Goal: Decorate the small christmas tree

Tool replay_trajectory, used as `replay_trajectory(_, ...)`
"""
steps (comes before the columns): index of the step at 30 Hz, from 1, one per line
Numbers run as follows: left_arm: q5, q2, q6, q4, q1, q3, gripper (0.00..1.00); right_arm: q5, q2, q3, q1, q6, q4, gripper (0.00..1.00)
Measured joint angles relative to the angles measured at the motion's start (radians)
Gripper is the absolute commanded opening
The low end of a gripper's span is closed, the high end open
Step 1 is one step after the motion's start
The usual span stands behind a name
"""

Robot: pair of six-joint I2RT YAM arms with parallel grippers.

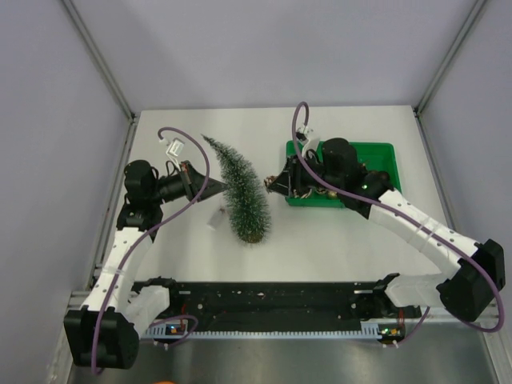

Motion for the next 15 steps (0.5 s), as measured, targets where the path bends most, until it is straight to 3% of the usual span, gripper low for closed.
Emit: replay_trajectory(15, 0.000, 0.000, 0.000, -0.001, 0.000, 0.000, 0.00, -0.033, 0.000, 0.040, 0.000, -0.002, 0.002, 0.19)
